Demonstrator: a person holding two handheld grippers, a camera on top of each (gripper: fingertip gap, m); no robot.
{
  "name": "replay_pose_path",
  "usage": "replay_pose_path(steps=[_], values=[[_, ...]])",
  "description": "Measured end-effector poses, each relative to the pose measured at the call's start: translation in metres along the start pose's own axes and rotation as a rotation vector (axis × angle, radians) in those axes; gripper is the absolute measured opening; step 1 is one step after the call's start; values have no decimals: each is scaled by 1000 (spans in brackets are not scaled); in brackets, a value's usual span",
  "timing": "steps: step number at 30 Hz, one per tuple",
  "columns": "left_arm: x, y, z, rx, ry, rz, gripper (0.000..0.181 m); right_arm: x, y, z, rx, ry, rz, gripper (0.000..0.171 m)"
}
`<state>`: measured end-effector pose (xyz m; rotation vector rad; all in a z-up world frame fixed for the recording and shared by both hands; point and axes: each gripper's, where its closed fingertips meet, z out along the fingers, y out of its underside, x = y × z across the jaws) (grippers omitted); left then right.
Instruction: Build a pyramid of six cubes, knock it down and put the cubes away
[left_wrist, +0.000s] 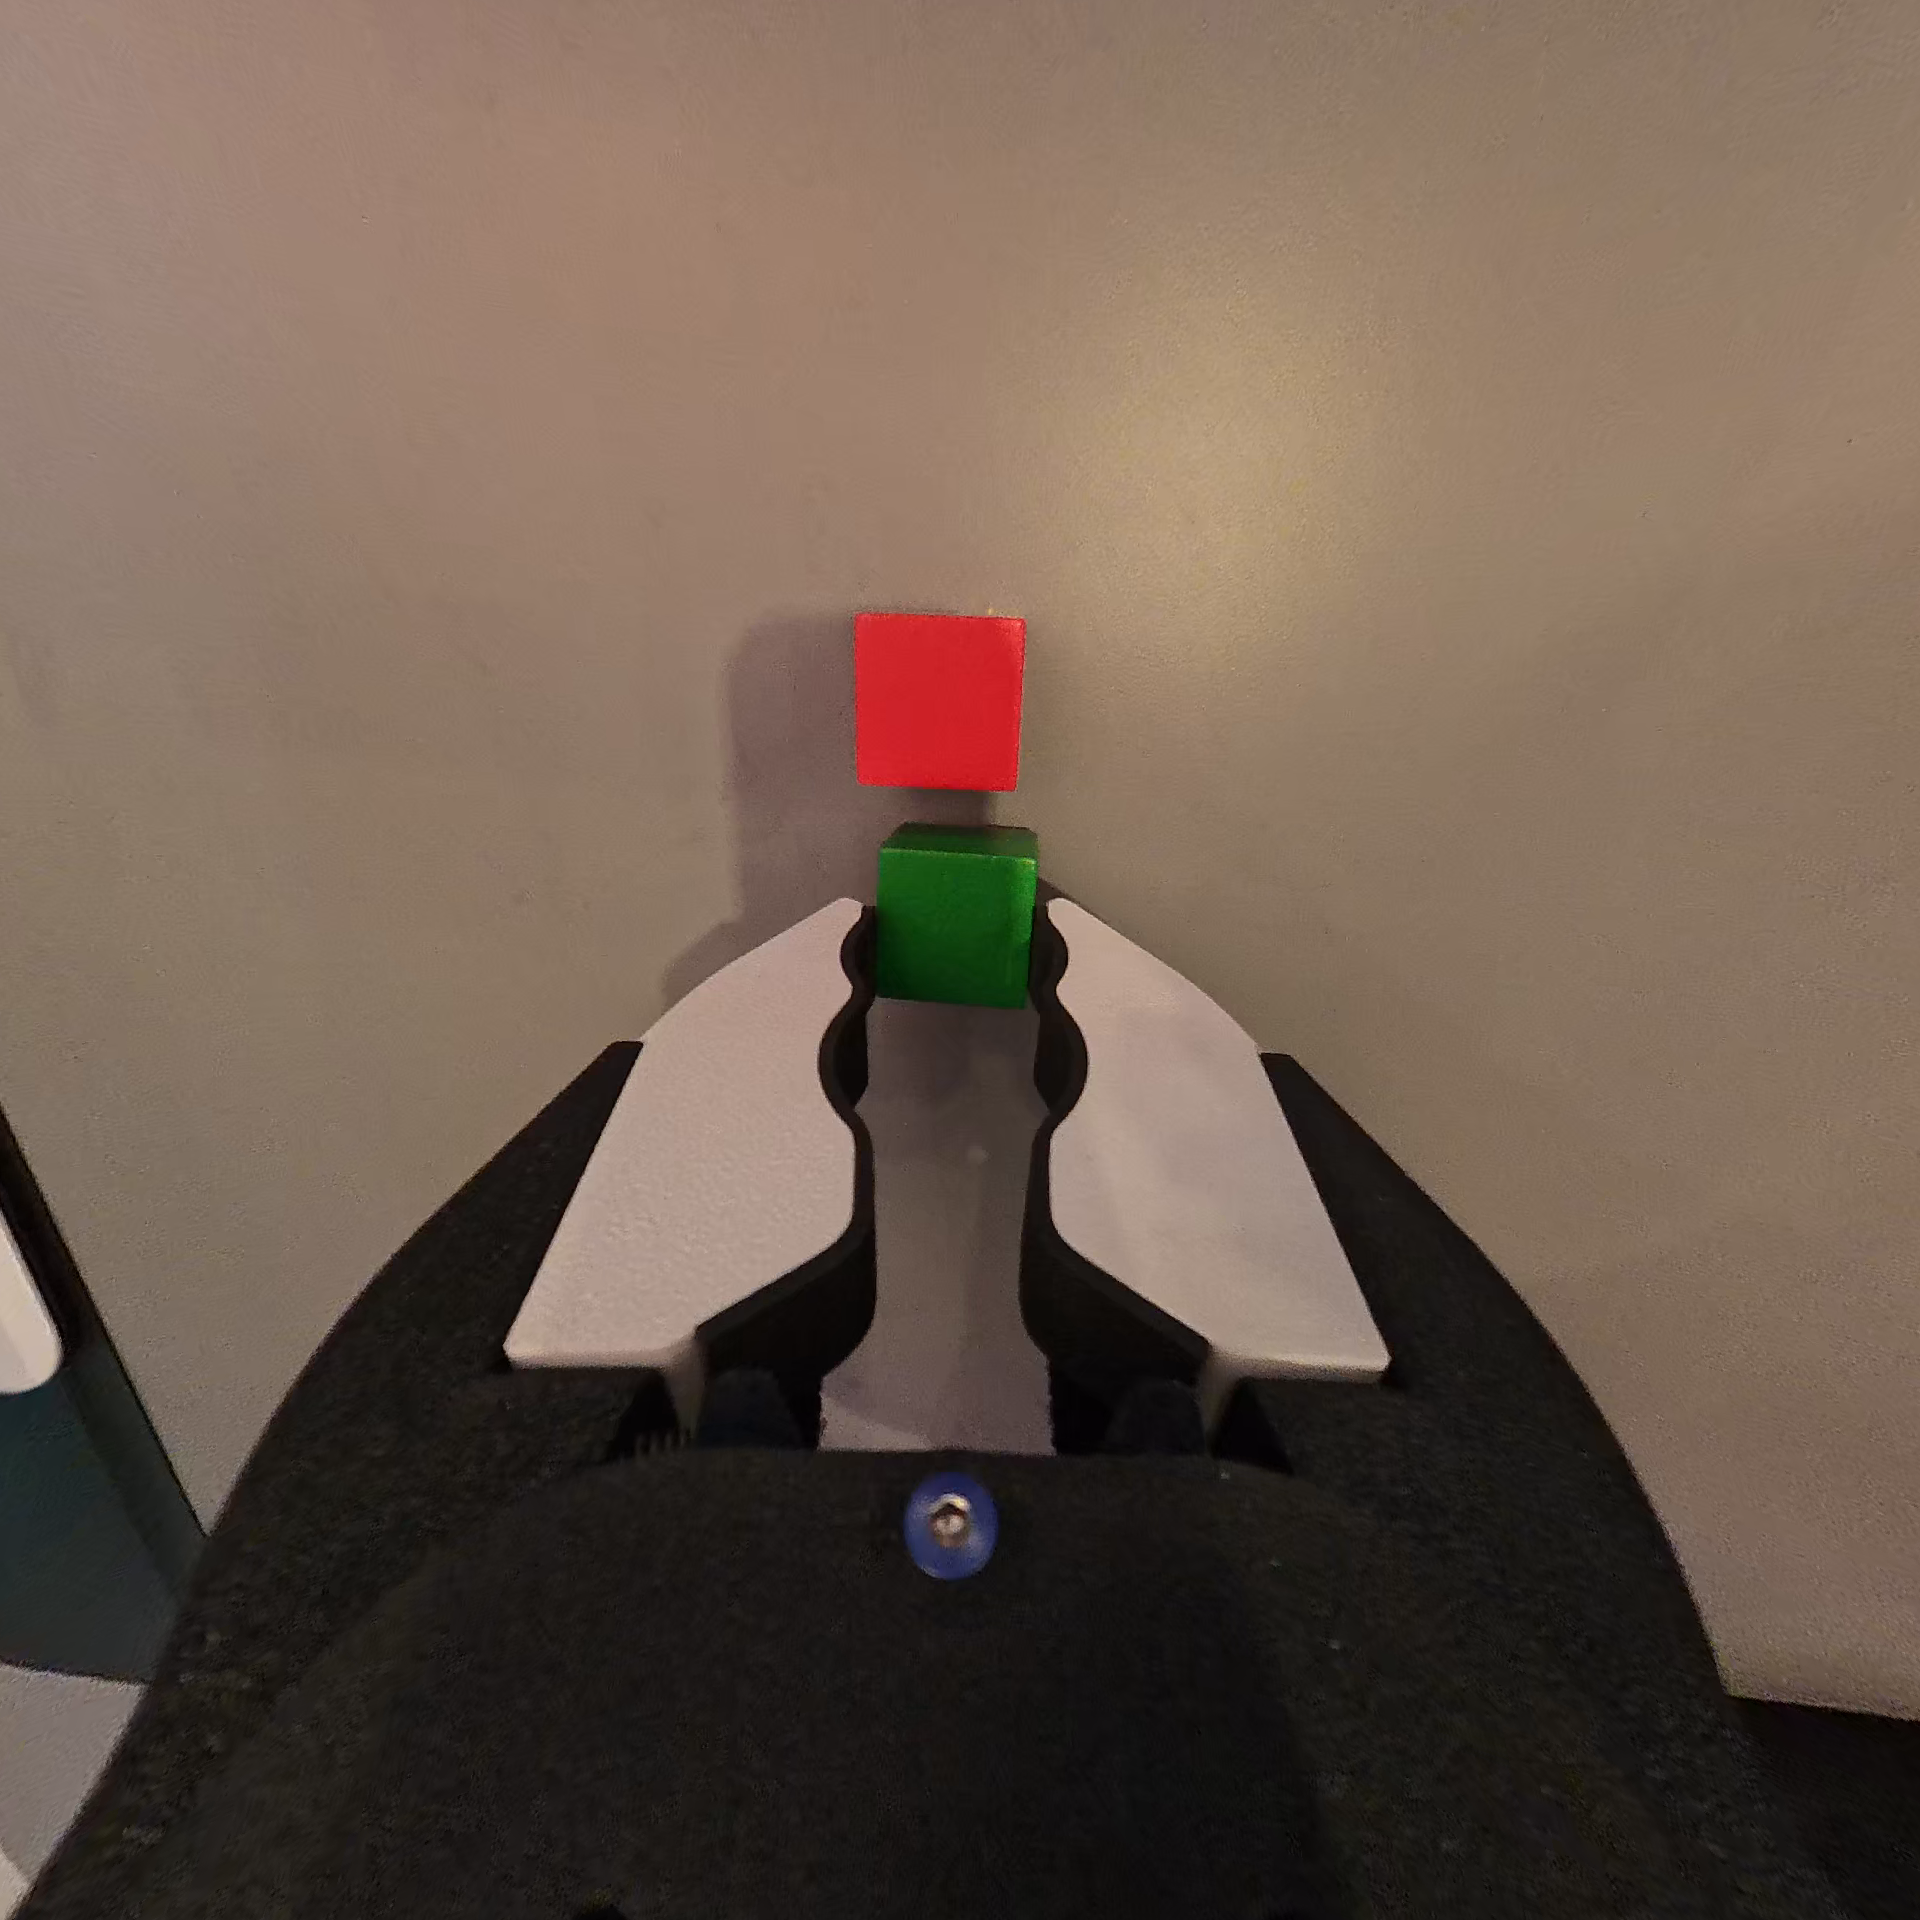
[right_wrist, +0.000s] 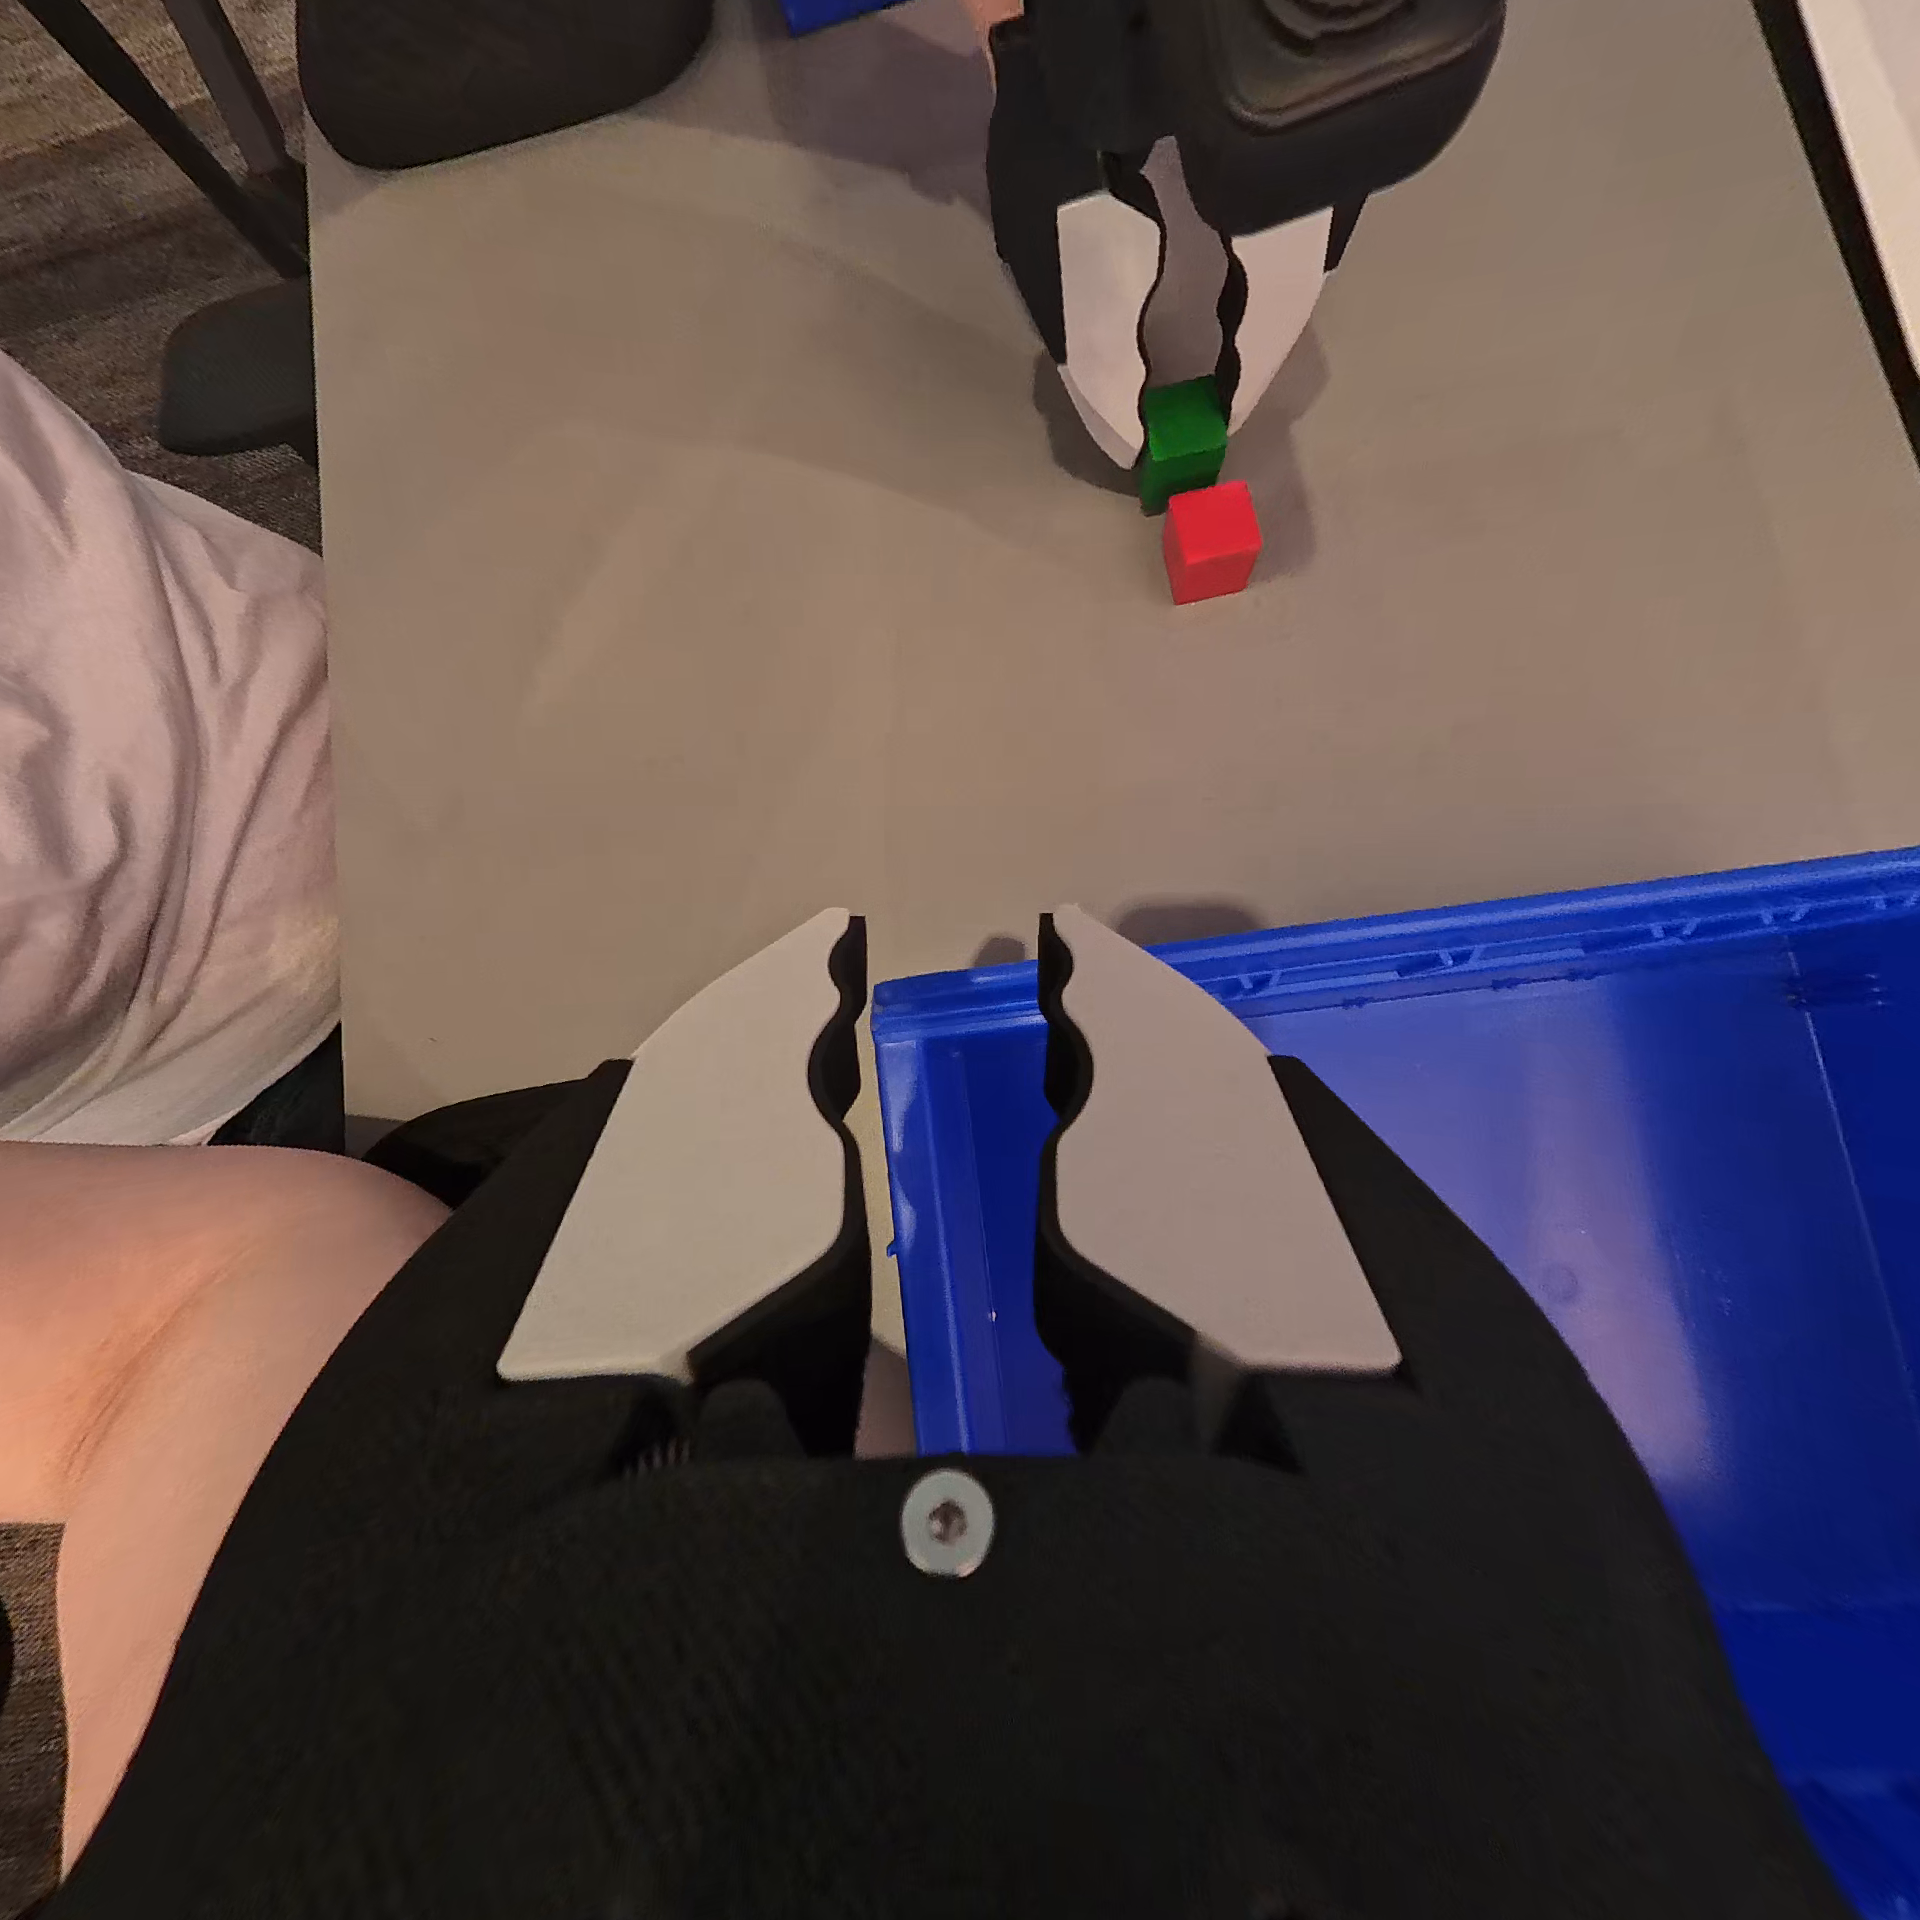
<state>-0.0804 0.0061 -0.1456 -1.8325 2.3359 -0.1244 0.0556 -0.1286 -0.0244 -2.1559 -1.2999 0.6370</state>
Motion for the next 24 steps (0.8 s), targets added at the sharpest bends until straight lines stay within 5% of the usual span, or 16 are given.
replay_pose_path(steps=[24], values=[[-4, -8, 10, 9, 20, 23, 28, 0, 4, 6, -34, -36, 26, 30]])
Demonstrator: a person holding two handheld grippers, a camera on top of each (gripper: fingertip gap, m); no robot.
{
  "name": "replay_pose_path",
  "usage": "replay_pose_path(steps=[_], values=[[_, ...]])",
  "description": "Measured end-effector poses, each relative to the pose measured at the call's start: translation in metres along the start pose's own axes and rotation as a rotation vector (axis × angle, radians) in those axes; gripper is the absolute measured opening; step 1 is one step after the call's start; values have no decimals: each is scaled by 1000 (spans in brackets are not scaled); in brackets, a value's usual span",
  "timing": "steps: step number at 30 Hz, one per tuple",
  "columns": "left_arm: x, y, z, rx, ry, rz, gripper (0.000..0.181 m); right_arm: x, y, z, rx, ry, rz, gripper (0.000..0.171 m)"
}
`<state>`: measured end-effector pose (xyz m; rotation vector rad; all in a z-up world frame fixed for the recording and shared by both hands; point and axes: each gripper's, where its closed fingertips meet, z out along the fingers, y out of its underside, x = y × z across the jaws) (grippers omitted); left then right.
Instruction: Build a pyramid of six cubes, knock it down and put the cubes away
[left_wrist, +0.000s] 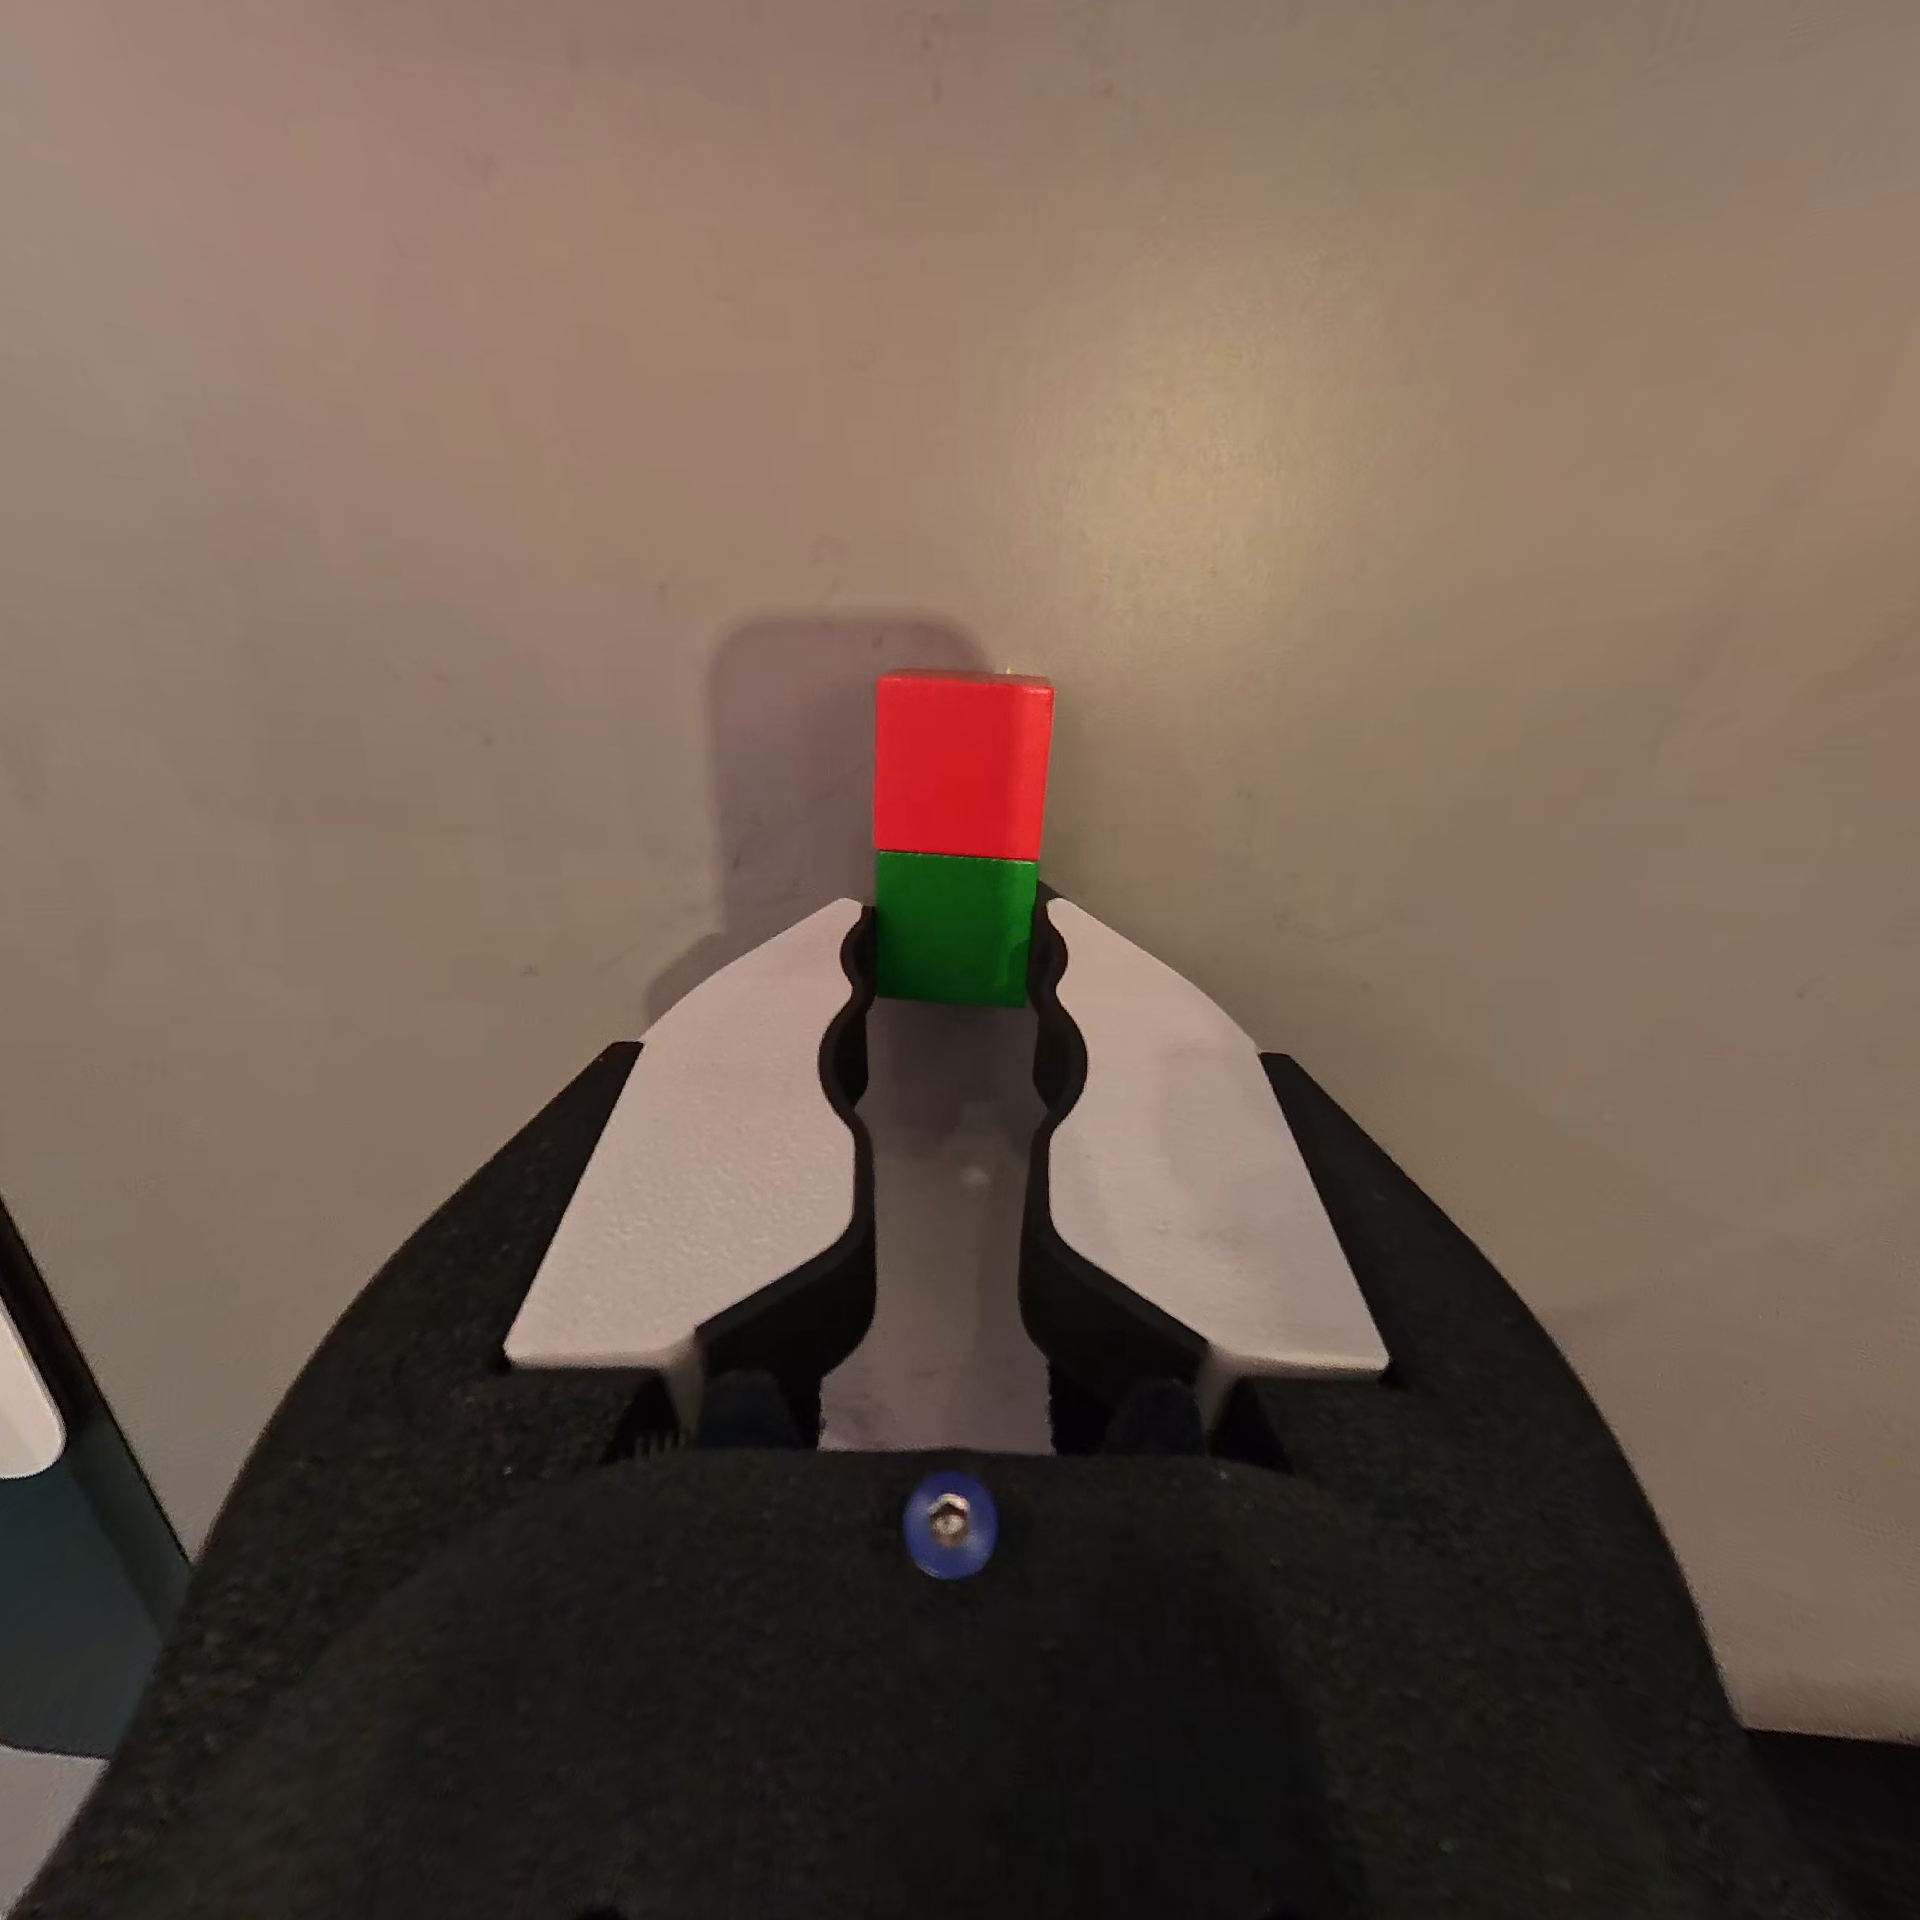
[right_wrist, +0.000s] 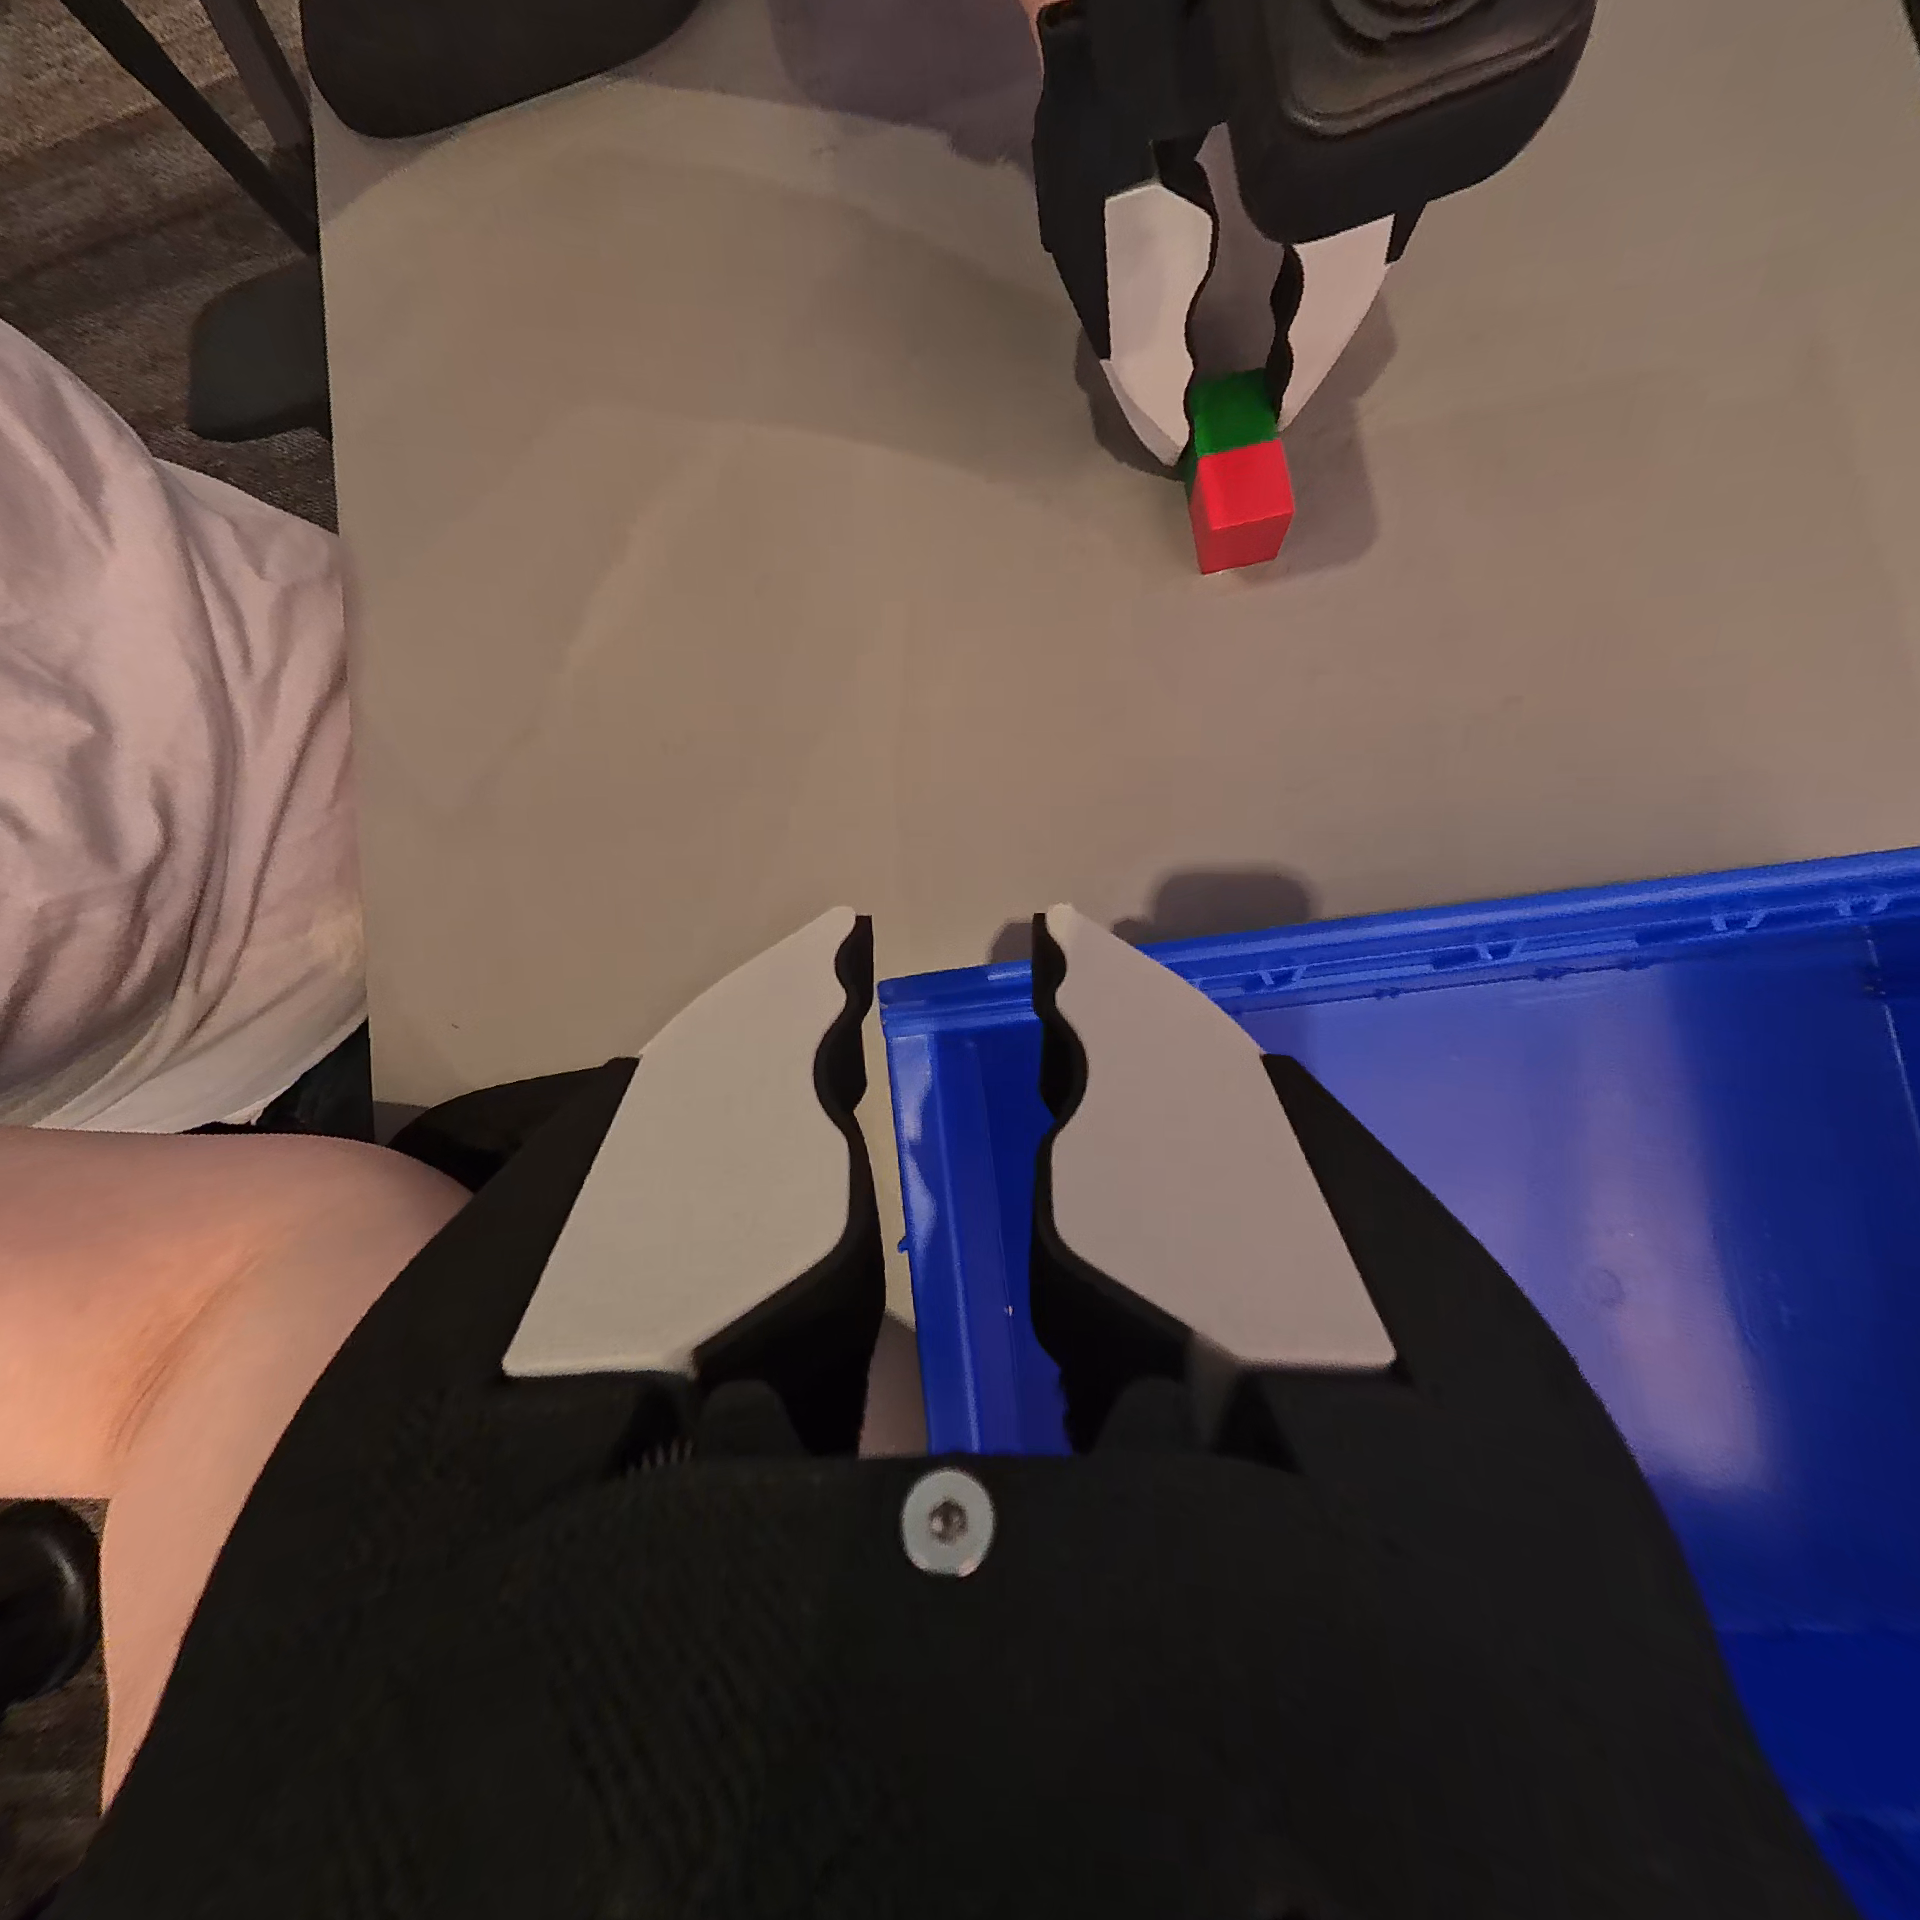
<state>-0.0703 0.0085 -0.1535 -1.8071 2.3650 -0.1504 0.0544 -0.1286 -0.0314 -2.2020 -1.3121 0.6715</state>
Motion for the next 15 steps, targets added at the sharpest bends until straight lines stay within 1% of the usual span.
replay_pose_path(steps=[4, 5, 6, 9, 12, 15], values=[[0, 0, 1, 2, 12, -28, 29, -3, 2, 1, -8, -20, 8, 29], [0, 0, 1, 3, 16, -37, 37, -4, 2, 1, -9, -26, 10, 29], [1, 0, 0, 8, 24, -43, 41, -4, 2, 0, -8, -32, 11, 28], [-2, -3, -13, 63, 14, -45, 50, -7, 3, 0, -6, -47, 13, 27], [0, 0, -44, 131, 2, -52, 50, -8, 4, -1, -2, -53, 17, 27], [-12, 15, -98, 225, -117, -72, 47, -8, 3, -4, 15, -48, 16, 27]])
